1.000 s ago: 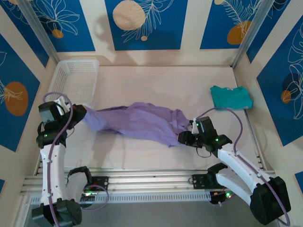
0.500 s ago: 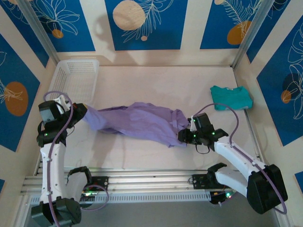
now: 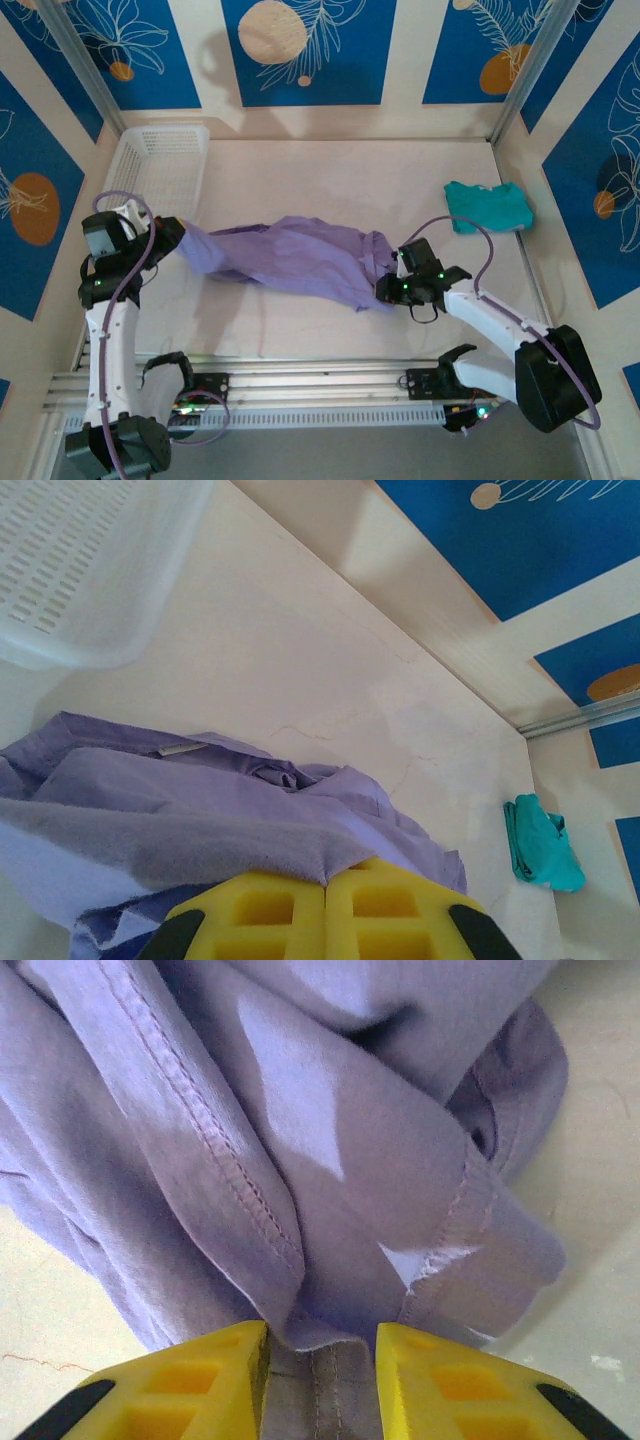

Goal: Fold the inside-out t-shirt

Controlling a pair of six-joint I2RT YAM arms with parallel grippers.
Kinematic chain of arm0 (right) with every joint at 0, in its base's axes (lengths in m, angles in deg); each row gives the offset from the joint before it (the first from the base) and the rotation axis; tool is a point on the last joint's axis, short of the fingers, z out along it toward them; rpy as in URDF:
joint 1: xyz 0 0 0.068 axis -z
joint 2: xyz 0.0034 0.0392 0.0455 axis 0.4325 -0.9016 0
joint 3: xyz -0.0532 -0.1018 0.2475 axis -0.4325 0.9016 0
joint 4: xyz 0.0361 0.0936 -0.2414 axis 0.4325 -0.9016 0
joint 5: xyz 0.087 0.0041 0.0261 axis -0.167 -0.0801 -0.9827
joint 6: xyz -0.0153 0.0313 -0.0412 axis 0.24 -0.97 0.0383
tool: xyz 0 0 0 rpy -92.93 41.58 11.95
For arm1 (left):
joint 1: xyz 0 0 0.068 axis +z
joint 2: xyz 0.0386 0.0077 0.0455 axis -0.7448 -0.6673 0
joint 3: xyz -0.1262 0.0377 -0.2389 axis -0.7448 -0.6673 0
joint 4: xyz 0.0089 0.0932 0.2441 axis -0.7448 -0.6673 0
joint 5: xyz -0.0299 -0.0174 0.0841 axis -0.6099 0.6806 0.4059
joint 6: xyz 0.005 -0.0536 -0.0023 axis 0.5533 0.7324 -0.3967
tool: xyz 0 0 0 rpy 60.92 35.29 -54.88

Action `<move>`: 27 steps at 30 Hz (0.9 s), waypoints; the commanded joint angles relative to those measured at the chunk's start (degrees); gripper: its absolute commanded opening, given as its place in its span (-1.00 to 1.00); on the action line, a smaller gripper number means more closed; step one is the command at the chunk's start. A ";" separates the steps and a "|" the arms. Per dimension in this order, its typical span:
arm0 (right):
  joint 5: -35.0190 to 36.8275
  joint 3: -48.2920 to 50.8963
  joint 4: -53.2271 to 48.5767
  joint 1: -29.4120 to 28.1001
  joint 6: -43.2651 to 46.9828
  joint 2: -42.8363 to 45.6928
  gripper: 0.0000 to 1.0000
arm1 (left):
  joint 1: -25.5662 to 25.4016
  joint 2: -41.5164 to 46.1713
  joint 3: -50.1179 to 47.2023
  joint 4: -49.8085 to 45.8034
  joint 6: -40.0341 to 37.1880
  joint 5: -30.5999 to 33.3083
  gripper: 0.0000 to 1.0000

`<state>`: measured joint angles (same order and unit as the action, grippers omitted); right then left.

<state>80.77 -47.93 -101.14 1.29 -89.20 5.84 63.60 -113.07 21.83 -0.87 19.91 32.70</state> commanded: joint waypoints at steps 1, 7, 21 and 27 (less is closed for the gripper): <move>0.77 -2.08 0.77 -0.30 0.90 -0.89 -0.39 | -0.30 -0.19 -0.53 2.23 0.29 -2.01 -1.00; -0.39 -1.47 1.68 -0.28 1.09 -2.19 -0.41 | -0.32 -0.18 -0.79 2.36 0.30 -2.16 -1.00; -0.77 -0.93 2.56 -0.56 0.88 -3.73 -0.41 | -0.30 -0.22 -0.97 2.78 0.65 -2.52 -1.00; -0.21 -1.20 2.23 -0.45 0.84 -3.40 -0.72 | -0.35 -0.44 -0.79 2.89 0.82 -2.53 -1.00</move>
<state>80.73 -48.50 -98.80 1.20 -88.87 2.19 63.60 -113.38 21.26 0.35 20.17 31.65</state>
